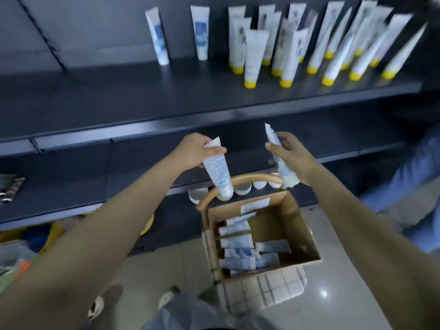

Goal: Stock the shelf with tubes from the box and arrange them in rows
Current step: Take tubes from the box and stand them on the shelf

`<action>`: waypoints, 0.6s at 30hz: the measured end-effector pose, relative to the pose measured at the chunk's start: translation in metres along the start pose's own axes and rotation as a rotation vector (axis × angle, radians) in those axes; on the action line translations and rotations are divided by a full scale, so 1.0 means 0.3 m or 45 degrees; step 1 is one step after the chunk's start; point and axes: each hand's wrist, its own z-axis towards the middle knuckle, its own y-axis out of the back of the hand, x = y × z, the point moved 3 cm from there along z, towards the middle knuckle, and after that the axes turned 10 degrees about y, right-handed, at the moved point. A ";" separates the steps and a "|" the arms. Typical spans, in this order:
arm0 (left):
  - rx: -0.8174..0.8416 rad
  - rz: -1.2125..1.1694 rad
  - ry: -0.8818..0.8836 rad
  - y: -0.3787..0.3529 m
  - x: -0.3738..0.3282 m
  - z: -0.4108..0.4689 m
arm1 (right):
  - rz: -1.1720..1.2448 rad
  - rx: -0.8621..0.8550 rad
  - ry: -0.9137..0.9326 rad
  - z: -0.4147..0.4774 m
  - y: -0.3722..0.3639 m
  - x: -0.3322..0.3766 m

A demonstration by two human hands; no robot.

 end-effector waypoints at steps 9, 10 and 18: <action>-0.322 0.062 -0.135 0.654 -0.070 -0.120 | -0.200 -0.048 0.367 0.181 -0.342 0.534; -0.347 0.093 -0.149 0.710 -0.065 -0.121 | -0.230 -0.055 0.396 0.202 -0.385 0.568; -0.511 0.279 -0.176 0.985 0.011 -0.028 | -0.323 -0.154 0.471 0.411 -0.630 0.689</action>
